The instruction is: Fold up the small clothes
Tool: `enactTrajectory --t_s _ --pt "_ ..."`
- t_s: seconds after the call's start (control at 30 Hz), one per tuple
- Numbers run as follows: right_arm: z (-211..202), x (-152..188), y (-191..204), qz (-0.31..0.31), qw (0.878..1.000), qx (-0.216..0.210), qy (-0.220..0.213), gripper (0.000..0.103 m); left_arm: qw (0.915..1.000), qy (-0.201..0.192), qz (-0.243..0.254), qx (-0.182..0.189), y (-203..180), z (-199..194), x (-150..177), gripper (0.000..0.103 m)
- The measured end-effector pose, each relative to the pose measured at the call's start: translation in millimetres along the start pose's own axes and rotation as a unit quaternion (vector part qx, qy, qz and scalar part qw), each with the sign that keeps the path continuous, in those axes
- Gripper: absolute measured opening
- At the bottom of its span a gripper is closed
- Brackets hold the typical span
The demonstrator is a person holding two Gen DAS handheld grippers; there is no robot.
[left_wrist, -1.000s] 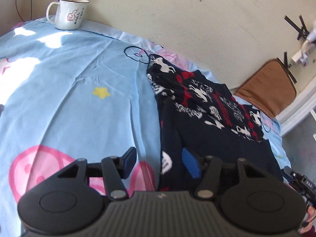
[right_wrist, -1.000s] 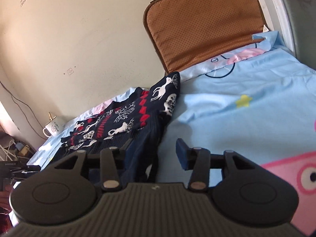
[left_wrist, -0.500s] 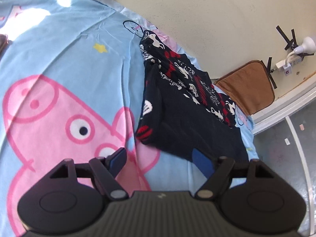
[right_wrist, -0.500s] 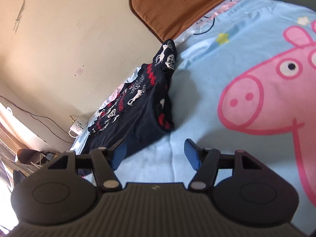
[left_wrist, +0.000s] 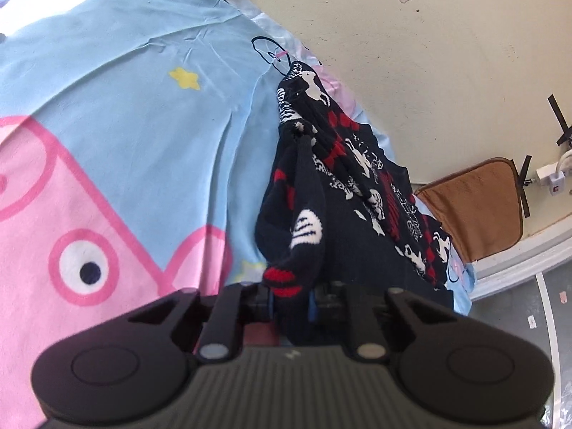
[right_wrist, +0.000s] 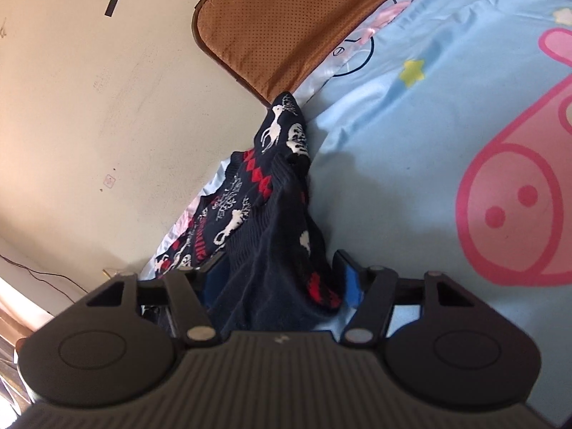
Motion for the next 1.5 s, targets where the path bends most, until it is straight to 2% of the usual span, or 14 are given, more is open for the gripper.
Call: enactTrajectory --t_s 0.03,0.07,0.27,0.53,0.67,0.8,0.87,0.93,0.97,1.0,1.07,1.23,1.4,1.5 --pt "1.7 1.9 -1.0 -0.001 1.000 0.005 0.008 0.035 1.0000 0.000 0.004 -0.004 0.1 -2.2 1.3 0.013" --pt "4.2 5.3 -2.8 0.002 1.000 -0.002 0.024 0.022 0.9999 -0.001 0.009 -0.010 -0.5 -4.5 3.7 0.013" --pt "-14.0 4.1 4.2 0.013 0.999 -0.039 0.027 0.015 0.9995 -0.012 0.030 0.002 -15.8 -27.5 8.5 0.012" --pt "-75.9 -11.7 32.2 -0.052 0.997 -0.048 0.016 0.014 0.9972 -0.016 0.066 0.033 -29.8 -83.3 24.9 0.011" --pt "-102.8 4.0 27.0 -0.071 0.996 -0.036 0.025 0.014 0.9965 0.000 0.083 0.009 -6.1 -89.3 53.8 0.011" --pt "-97.4 39.5 1.7 -0.073 0.996 -0.002 0.060 0.014 0.9978 0.023 0.058 -0.025 35.7 -70.8 73.2 0.013" --pt "-86.9 50.8 -8.9 -0.092 0.992 0.037 0.076 0.020 0.9983 0.012 0.056 -0.014 38.8 -69.2 73.7 0.016" --pt "-84.6 48.0 -10.9 -0.114 0.990 0.044 0.069 0.025 0.9965 -0.003 0.082 -0.018 33.9 -74.7 73.3 0.020" --pt "-86.5 42.7 -9.6 -0.125 0.989 0.052 0.059 0.035 0.9952 -0.017 0.095 -0.016 31.3 -80.3 72.2 0.024" --pt "-91.0 32.7 -7.3 -0.142 0.987 0.064 0.036 0.037 0.9927 -0.037 0.114 -0.015 28.6 -88.0 70.2 0.030" --pt "-100.0 12.0 -0.2 -0.177 0.981 0.079 -0.010 0.037 0.9868 -0.082 0.139 -0.013 25.6 -104.8 62.6 0.031" --pt "-95.1 -6.1 26.4 -0.225 0.972 0.054 -0.049 0.037 0.9756 -0.144 0.165 0.017 16.3 -130.3 49.3 0.031" --pt "-58.5 11.8 60.4 -0.253 0.967 0.015 -0.030 0.037 0.9625 -0.136 0.232 0.039 -6.4 -117.1 61.5 0.031" --pt "-37.9 23.6 75.6 -0.268 0.963 0.003 -0.026 0.037 0.9610 -0.111 0.250 0.041 -13.5 -94.7 67.6 0.031"
Point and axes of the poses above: each gripper's, at about its wrist camera, not at the fingertips, and z roughly the way its jaws point, y to its left, x to its underside, the point moved 9 cm from there along z, roughly the way its jaws point, and after that the axes turned 10 degrees about -z, right-handed, at the moved point
